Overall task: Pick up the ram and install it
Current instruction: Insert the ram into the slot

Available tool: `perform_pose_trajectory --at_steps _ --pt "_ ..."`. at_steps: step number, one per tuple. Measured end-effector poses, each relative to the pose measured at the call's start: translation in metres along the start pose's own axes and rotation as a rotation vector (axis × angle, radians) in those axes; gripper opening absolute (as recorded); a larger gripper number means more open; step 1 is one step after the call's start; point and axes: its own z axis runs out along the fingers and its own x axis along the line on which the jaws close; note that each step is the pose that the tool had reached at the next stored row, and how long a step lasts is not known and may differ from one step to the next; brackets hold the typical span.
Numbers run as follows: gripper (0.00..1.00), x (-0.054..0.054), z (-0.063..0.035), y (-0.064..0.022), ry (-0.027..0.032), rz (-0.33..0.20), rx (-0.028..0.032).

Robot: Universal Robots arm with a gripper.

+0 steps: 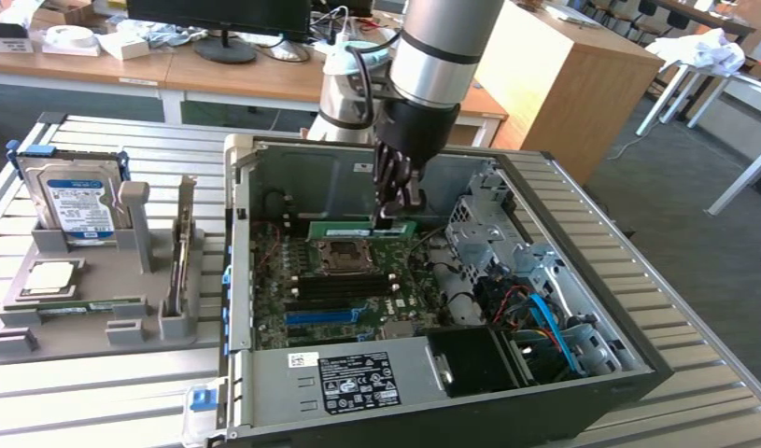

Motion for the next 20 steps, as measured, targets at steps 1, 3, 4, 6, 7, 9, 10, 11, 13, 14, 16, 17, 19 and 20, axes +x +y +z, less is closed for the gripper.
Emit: perform_pose_trajectory --at_steps 1,3,4,6,7,9,10,11,13,14,16,17,19,20 --pt "0.11 0.000 0.0018 0.0000 0.0000 0.000 0.0000" --pt "0.11 0.000 0.0054 -0.0001 0.0000 0.000 0.0001" --pt "0.11 0.000 0.0069 -0.0001 0.0000 0.000 0.0001" --pt "0.11 0.000 0.0099 -0.0002 0.0000 0.000 0.0000" --pt "0.11 0.000 0.0114 -0.0002 0.0000 0.000 -0.0001" --pt "0.11 0.000 0.0145 -0.0002 0.0000 0.000 0.0000" --pt "0.11 0.000 0.0160 -0.0002 0.0000 0.000 0.0001" --pt "0.11 0.000 0.0173 -0.0002 0.0000 0.000 0.0000" --pt "0.11 0.001 0.0200 -0.0002 0.0000 0.000 0.0000" --pt "0.11 0.001 0.0213 -0.0002 0.0000 0.000 0.0000" --pt "0.11 0.001 0.0238 -0.0002 0.0000 0.000 0.0000" --pt "0.11 0.001 0.0249 -0.0002 -0.0001 0.000 0.0000" --pt "0.11 0.001 0.0269 -0.0002 0.0001 0.000 0.0000" --pt "0.11 0.001 0.0279 -0.0002 0.0001 0.000 -0.0001"
